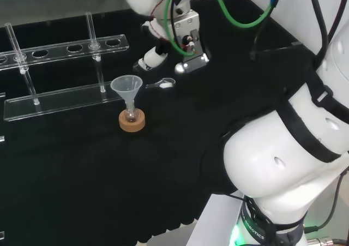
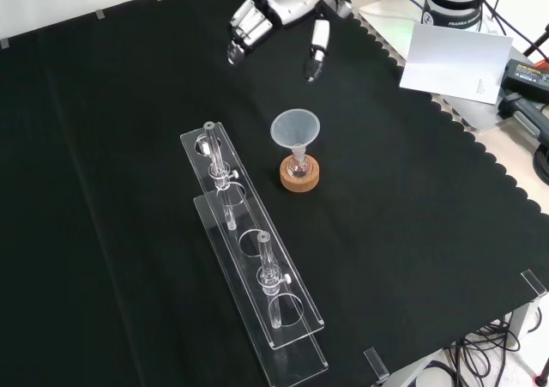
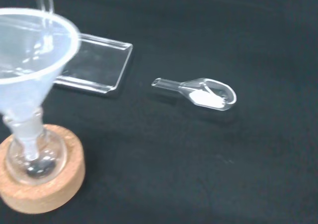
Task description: Pick up the weighing funnel.
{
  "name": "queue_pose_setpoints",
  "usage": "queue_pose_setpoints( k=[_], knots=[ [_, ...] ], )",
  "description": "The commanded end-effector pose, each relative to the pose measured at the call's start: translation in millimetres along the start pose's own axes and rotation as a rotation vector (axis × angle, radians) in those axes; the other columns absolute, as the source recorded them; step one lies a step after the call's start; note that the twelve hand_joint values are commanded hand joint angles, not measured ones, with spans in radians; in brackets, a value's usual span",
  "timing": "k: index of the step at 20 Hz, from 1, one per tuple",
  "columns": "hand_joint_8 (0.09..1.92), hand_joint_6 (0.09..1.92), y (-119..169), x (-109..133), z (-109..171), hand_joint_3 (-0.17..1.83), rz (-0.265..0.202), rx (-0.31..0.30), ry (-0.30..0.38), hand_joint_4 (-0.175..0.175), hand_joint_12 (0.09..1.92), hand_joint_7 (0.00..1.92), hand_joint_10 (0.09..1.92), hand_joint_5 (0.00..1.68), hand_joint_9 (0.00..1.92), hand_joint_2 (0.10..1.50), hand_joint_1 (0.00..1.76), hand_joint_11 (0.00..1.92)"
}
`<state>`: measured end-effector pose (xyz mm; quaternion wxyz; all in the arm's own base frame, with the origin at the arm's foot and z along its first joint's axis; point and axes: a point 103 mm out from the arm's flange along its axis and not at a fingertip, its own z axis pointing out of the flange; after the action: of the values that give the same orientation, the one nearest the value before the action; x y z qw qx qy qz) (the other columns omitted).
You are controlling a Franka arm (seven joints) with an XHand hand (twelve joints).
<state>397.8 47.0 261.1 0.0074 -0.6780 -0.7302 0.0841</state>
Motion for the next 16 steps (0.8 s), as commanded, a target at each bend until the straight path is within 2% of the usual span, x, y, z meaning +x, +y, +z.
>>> queue_pose_setpoints(
  k=[1,5,10,12,16],
  knots=[
    [0.66,0.09,11,-39,0,0.14,0.037,-0.003,0.061,-0.042,1.37,0.24,0.62,0.41,0.53,0.72,0.55,0.45],
    [0.67,0.09,24,-62,4,0.15,0.058,0.007,0.099,-0.042,1.36,0.27,0.62,0.42,0.54,0.74,0.58,0.46],
    [0.66,0.09,48,-89,15,0.19,0.083,0.03,0.119,-0.04,1.32,0.34,0.59,0.47,0.61,0.78,0.71,0.49],
    [0.66,0.09,60,-103,23,0.2,0.087,0.052,0.111,-0.039,1.31,0.36,0.58,0.48,0.62,0.78,0.75,0.49],
    [0.65,0.09,85,-112,43,0.23,0.078,0.098,0.088,-0.032,1.3,0.4,0.55,0.53,0.65,0.77,0.81,0.5]
  ],
)
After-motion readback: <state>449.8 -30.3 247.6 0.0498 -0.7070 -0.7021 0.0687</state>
